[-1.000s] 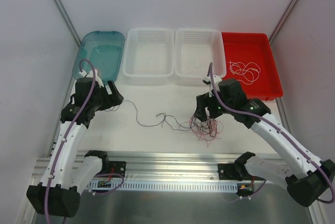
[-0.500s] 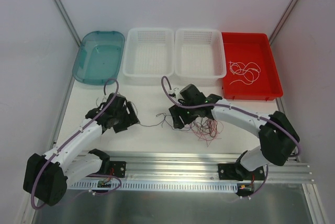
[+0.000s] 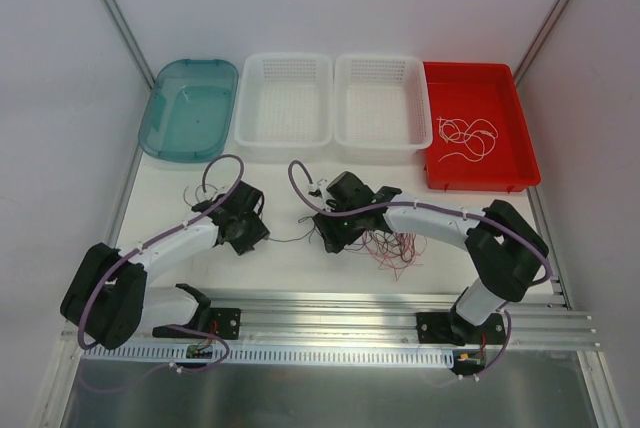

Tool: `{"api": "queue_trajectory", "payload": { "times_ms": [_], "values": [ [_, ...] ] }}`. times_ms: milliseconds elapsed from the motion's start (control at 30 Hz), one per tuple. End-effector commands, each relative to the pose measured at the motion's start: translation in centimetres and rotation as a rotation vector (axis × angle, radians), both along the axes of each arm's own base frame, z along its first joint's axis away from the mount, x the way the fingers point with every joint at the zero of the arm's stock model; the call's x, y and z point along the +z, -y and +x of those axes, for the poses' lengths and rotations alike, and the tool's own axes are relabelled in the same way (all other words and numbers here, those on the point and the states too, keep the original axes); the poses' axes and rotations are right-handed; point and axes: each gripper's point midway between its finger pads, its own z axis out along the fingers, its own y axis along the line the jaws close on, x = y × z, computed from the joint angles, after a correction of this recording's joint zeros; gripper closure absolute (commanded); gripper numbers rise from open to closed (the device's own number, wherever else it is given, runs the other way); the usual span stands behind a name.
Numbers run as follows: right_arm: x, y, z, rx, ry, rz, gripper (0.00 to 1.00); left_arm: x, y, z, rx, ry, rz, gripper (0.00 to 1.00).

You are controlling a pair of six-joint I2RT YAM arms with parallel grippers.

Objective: Untangle the cables

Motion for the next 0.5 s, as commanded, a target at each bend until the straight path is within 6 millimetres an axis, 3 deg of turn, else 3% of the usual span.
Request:
{"api": "queue_trajectory", "payload": {
  "times_ms": [0, 200, 467],
  "values": [
    [0.9, -1.4, 1.0, -0.008, 0.041, 0.032, 0.44, 0.8, 1.0, 2.1, 0.083, 0.047, -0.006, 0.56],
    [0.8, -1.6, 0.8, -0.001, 0.048, 0.027, 0.47, 0.6, 2.1, 2.8, 0.116, 0.039, 0.001, 0.57],
    [0.4, -1.8, 0.4, 0.007, 0.048, 0.030, 0.50, -1.3, 1.7, 2.1, 0.175, -0.019, 0.030, 0.60]
  ]
}}
